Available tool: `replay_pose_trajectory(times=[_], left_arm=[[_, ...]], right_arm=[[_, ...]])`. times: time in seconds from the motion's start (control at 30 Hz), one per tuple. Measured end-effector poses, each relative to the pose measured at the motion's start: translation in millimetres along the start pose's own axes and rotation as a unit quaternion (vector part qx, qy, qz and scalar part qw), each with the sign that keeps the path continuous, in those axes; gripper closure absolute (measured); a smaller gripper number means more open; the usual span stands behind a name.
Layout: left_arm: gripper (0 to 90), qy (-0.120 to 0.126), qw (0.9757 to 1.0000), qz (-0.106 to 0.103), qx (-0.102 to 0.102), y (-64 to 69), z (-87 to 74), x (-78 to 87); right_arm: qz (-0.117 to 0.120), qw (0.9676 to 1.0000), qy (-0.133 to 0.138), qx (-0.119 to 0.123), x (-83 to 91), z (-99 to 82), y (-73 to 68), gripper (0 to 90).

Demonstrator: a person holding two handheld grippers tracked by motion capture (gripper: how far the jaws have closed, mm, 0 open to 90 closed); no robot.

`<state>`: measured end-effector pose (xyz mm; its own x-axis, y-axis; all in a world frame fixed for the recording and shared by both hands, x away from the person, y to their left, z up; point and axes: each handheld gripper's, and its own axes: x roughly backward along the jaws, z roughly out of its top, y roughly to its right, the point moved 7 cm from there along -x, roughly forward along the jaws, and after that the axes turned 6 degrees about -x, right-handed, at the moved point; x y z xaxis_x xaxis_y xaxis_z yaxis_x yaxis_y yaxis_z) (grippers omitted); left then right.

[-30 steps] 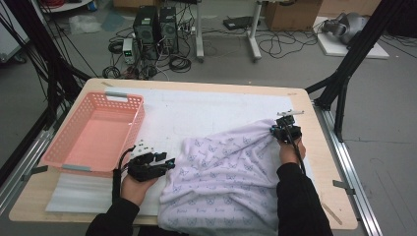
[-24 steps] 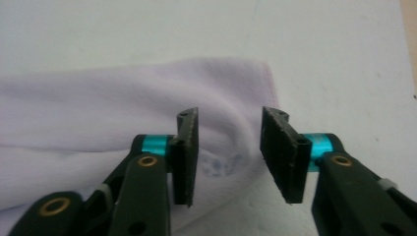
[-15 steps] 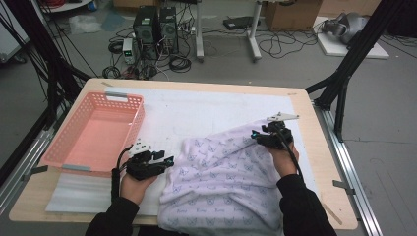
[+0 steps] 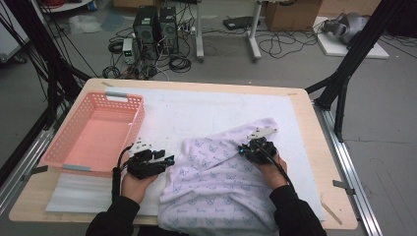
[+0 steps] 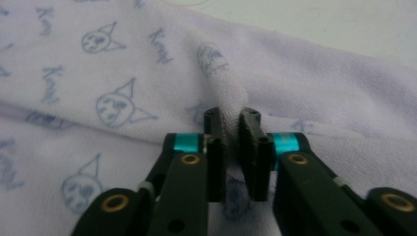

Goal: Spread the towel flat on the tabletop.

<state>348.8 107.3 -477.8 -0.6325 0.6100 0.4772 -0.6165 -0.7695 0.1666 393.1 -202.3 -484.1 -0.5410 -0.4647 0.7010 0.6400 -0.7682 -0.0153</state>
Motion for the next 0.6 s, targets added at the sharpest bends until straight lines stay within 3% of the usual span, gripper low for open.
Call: replay_pose_trajectory(times=[0.1, 0.17, 0.23, 0.3, 0.37, 0.5, 0.6], left_arm=[[51.7, 0.008, 0.9999, -0.006, 0.013, 0.8, 5.1, -6.7], [51.7, -0.013, 0.9999, -0.003, 0.003, 2.6, 10.7, -13.6], [51.6, 0.0, 1.0, -0.006, 0.001, 6.1, 20.5, -20.2], [50.6, -0.012, 0.9999, -0.001, -0.002, 8.3, 28.6, -29.0], [50.3, -0.005, 1.0, -0.006, -0.004, 11.5, 37.1, -36.8], [49.3, -0.024, 0.9997, -0.001, -0.002, 12.2, 43.0, -58.3], [49.7, -0.054, 0.9985, 0.005, 0.003, 10.7, 35.8, -74.1]], right_arm=[[0.011, 0.9997, -0.006, 0.02, 8.2, -7.1, -2.3, 82.3], [0.016, 0.9996, -0.007, 0.023, 11.6, -11.0, -3.2, 81.1], [0.023, 0.9993, -0.012, 0.028, 14.6, -15.3, -5.0, 82.1], [0.027, 0.9988, -0.017, 0.037, 16.9, -19.5, -7.5, 84.2], [0.03, 0.998, -0.019, 0.052, 20.9, -23.5, -10.8, 84.7], [0.031, 0.9979, -0.011, 0.055, 25.7, -29.4, -12.3, 84.0], [0.028, 0.998, -0.006, 0.055, 25.3, -29.8, -12.9, 83.7]])
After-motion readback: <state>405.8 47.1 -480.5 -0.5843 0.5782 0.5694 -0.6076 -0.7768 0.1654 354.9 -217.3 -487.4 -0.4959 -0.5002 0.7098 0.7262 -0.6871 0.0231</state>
